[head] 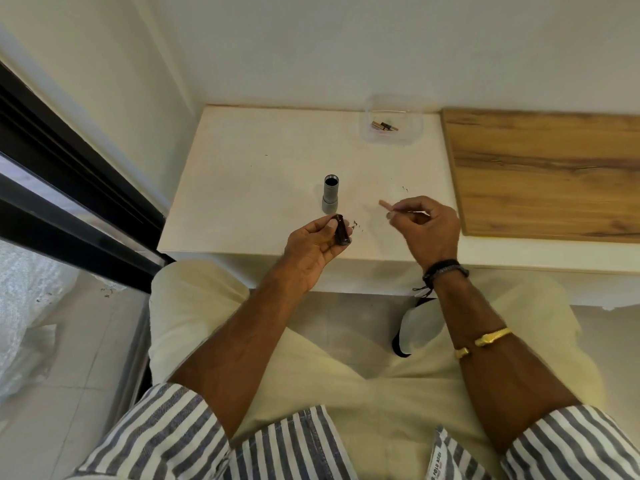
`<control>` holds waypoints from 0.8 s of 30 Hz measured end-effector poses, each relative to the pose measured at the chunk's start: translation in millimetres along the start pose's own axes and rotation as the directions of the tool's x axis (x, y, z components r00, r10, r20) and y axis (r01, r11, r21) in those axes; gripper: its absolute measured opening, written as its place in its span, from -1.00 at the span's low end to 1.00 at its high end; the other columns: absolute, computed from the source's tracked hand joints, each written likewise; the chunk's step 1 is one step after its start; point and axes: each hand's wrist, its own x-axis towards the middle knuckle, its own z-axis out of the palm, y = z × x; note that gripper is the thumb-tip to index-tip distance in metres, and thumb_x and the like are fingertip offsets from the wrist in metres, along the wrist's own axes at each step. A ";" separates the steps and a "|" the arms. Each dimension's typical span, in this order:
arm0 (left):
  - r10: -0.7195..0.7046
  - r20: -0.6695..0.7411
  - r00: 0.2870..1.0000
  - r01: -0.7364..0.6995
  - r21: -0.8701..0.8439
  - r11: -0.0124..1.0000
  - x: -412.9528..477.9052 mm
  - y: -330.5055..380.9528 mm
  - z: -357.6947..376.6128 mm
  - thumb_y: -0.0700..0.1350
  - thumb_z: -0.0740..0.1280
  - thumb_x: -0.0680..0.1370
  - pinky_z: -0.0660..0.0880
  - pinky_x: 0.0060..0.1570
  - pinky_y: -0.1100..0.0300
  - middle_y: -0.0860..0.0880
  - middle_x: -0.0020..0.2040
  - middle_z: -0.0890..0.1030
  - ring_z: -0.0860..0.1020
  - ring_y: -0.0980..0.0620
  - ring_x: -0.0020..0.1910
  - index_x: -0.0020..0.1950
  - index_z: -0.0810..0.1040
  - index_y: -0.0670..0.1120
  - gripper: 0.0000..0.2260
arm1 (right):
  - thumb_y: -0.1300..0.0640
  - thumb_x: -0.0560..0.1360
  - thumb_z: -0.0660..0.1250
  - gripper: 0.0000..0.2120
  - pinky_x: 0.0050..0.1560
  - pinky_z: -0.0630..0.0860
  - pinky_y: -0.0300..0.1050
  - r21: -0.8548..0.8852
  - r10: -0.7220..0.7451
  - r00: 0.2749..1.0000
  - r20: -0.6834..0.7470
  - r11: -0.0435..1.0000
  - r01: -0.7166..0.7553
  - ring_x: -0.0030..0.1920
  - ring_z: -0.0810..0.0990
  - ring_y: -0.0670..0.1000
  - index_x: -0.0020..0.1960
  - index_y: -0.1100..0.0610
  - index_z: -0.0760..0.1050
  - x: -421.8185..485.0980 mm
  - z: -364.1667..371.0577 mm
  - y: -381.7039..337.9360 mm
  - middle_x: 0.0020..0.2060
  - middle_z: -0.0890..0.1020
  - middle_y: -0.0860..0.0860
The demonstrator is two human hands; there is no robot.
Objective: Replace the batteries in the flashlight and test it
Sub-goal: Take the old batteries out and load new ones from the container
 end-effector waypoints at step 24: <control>-0.063 0.104 0.993 0.074 -0.104 0.992 16.2 -10.3 31.8 -0.30 0.22 0.65 0.62 0.13 0.04 -0.25 0.15 0.64 0.67 -0.13 0.10 0.25 0.52 -0.26 -0.79 | 0.14 0.47 0.50 -0.88 0.03 0.62 -0.06 -0.297 0.172 0.960 -0.222 0.925 -0.235 -0.10 0.67 0.00 -0.01 0.12 0.72 36.6 -4.9 55.6 -0.09 0.74 0.03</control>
